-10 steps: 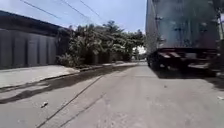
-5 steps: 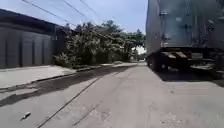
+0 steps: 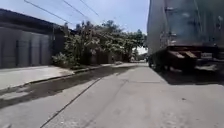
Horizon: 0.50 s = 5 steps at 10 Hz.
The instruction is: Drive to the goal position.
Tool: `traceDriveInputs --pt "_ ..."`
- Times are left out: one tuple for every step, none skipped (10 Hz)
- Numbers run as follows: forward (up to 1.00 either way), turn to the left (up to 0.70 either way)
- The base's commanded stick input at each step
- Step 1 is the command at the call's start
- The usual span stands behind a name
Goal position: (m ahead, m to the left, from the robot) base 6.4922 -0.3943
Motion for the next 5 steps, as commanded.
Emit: traceDriveInputs --pt "0.70 -0.34" --pt "0.70 -0.34" --pt "0.70 -0.34" --pt "0.70 -0.22" --pt "0.70 -0.02"
